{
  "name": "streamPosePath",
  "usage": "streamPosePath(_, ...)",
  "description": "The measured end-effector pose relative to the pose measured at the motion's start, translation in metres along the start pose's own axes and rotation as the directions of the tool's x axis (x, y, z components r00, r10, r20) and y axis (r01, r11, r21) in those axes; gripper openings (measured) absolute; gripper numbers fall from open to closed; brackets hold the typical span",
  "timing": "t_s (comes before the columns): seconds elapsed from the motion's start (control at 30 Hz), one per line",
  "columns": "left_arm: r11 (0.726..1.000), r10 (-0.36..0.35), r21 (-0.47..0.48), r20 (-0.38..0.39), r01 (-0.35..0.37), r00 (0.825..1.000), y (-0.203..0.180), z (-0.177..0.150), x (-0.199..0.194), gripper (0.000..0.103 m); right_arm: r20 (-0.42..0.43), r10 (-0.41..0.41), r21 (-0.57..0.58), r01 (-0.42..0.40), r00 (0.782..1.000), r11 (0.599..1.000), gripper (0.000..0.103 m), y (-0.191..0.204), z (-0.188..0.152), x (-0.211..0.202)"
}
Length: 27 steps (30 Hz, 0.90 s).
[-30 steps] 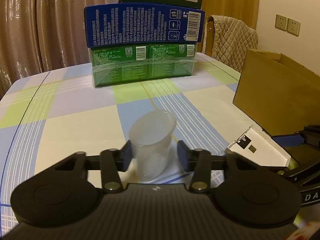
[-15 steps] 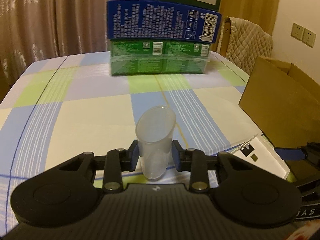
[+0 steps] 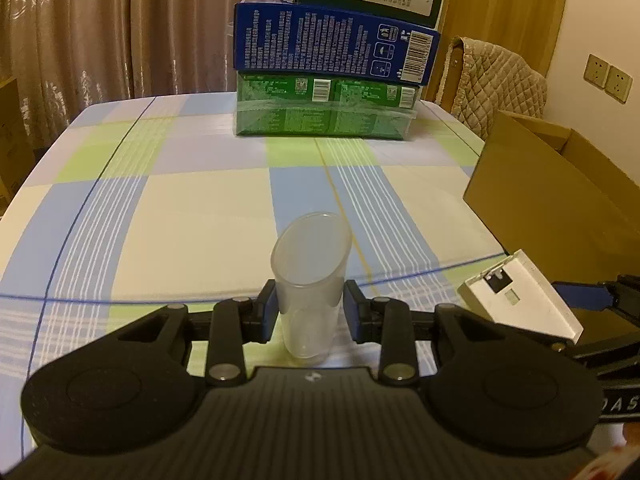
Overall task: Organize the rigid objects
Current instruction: 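Carry the clear cup and white tray over the cardboard box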
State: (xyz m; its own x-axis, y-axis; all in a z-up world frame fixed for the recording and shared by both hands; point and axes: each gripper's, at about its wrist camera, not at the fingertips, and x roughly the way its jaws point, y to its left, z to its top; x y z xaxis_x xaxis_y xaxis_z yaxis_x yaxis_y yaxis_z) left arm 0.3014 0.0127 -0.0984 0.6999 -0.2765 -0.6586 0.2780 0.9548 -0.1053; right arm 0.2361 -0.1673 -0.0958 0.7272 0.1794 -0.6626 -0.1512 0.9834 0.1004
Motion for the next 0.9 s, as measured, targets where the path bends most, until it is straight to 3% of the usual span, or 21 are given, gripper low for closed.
streamPosePath(0.3,0.997,-0.009,-0.082,0.022,0.011,1.000,-0.007,-0.022,-0.053,0.029,0.029,0.007,0.010,-0.007,1.000,1.000,0.083,0.012,-0.002,-0.049)
streamPosePath(0.67,0.996,-0.002,-0.085,0.073,0.008,0.997,-0.038,-0.030,-0.137,0.029,0.079,-0.001,0.041,-0.002,0.997,0.999,0.083,0.014,0.003,-0.125)
streamPosePath(0.9,0.997,-0.019,-0.075,0.070,0.024,0.997,-0.065,-0.035,-0.171,0.029,0.090,-0.045,0.071,0.039,0.995,0.997,0.083,0.001,0.004,-0.168)
